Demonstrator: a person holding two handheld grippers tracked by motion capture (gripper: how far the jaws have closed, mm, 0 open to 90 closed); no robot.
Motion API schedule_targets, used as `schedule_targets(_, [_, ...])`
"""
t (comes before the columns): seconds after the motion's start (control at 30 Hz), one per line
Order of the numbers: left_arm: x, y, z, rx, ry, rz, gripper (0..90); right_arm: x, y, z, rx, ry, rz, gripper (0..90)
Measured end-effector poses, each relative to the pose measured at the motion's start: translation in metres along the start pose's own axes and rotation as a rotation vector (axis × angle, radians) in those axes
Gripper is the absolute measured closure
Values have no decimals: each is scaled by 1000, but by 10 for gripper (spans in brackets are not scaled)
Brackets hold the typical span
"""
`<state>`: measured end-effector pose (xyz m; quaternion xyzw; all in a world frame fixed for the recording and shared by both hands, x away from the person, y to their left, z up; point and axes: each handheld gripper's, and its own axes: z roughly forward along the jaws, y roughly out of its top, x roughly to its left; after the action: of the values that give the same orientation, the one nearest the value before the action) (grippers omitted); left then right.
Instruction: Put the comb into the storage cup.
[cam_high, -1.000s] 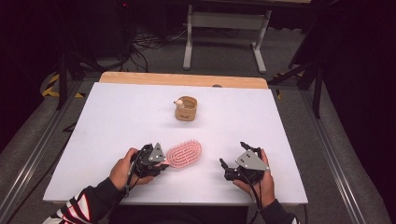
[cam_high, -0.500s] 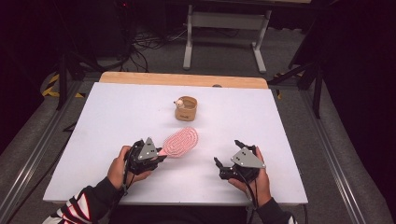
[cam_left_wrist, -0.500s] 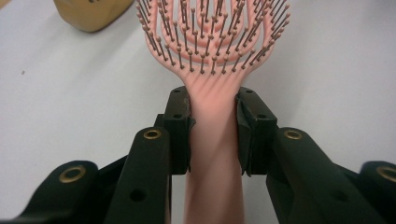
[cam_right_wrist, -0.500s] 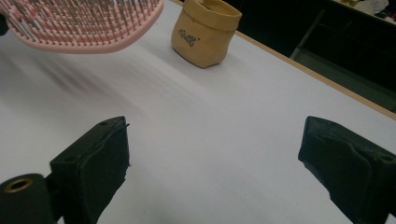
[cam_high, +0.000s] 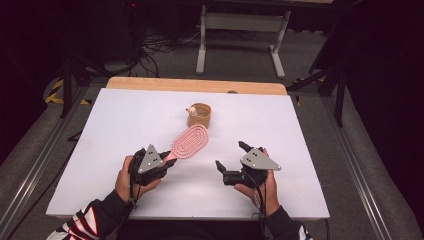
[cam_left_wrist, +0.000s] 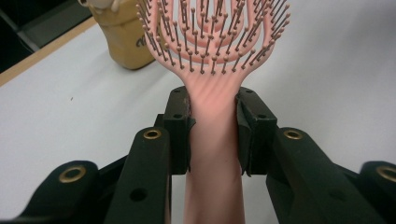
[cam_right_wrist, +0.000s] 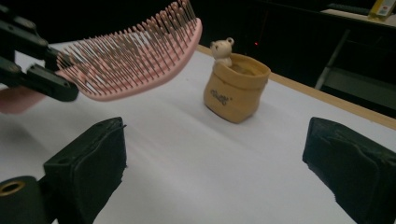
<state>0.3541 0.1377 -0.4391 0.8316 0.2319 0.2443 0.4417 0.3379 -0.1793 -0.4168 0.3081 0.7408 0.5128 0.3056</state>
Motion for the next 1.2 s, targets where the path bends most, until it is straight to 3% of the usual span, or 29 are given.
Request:
schedule_targets(0.23, [-4,-1,-6,-76,40,-9,697,10,23,12,-46,63,38,63])
schedule_targets(0.43, [-9,-1,-10,-137,59,-7,697,15,33,21,-45,141,89,65])
schedule_targets(0.5, [-12,-1,-10,-154,65,-3,697,17,35,24,-36,143,96,64])
schedule_targets(0.77, [-22,4,-7,-192,57,17,697,26,43,35,-42,210,152,68])
schedule_targets(0.93, [-28,4,-5,-203,58,30,697,31,47,43,-12,214,189,120])
schedule_targets(1.1, [-31,5,-1,-203,48,37,697,34,49,47,-40,255,235,198])
schedule_targets(1.2, [-31,5,1,-199,49,40,697,32,49,47,-62,244,265,301])
